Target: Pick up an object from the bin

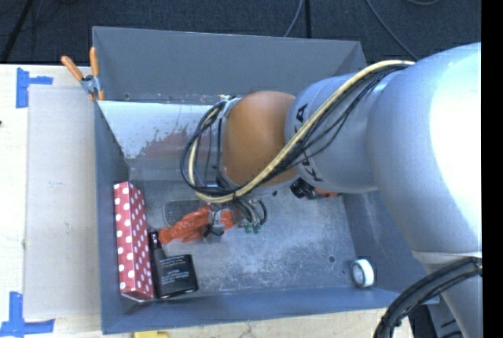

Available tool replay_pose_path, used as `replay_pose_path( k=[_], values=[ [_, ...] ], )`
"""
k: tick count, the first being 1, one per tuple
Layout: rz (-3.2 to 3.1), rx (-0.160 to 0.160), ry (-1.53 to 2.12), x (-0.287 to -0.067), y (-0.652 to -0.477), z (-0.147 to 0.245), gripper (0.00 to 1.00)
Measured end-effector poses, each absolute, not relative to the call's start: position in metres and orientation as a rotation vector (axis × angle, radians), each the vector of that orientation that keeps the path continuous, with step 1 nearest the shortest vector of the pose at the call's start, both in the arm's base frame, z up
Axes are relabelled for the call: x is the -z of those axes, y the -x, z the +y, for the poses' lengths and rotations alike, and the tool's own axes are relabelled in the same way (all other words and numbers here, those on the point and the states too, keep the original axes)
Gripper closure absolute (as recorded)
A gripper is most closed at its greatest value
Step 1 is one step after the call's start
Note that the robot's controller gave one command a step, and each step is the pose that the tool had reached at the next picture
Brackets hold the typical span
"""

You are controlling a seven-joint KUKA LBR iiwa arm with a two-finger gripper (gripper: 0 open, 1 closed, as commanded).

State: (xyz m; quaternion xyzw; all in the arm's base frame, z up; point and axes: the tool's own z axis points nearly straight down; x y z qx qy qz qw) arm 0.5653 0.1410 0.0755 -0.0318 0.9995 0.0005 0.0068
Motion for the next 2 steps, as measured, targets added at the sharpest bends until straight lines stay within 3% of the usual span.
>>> replay_pose_path(
  k=[2],
  values=[
    [3.133, 0.0, 0.096, -0.093, -0.563, 0.141, 1.0]
  ],
)
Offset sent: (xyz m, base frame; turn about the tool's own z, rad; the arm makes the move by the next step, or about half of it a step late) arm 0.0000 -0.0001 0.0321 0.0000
